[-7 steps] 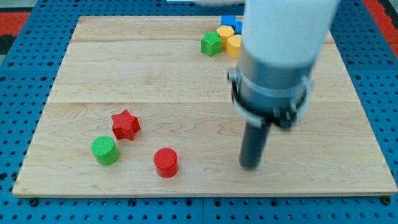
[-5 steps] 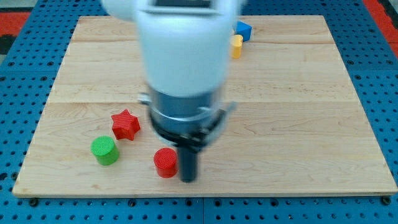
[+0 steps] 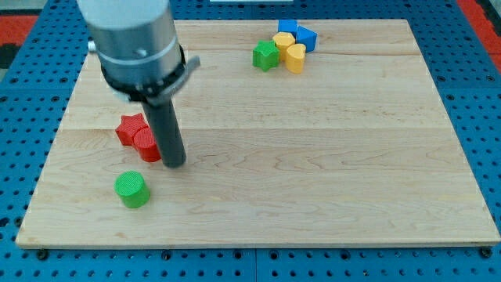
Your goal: Slide the red circle to the group of blocks
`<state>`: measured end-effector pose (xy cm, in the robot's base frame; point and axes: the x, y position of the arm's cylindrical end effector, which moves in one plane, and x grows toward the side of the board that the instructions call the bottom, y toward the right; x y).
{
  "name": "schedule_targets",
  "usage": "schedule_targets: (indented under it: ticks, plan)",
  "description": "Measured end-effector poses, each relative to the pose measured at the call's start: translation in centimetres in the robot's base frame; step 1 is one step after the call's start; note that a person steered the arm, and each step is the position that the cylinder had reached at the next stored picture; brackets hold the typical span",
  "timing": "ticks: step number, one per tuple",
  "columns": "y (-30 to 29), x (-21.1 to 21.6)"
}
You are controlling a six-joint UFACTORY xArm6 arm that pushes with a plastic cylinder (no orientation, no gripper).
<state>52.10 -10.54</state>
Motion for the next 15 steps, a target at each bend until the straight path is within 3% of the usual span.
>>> schedule_targets:
  ticks: [1, 2, 4, 6, 7, 8, 9, 10, 11, 12, 13, 15]
  plan:
    - [-4.5, -0.5]
    - [-4.3, -4.8]
    - [1.0, -12.9]
    - [0.0, -19.7]
    - [4.7, -22.7]
    - [-1.5, -22.1]
    - [-2.3, -25.7]
    - [2.9, -28.0]
    - [3.9, -28.6]
    - [0.7, -27.2]
    - [3.0, -24.3]
    - [6.4, -27.4]
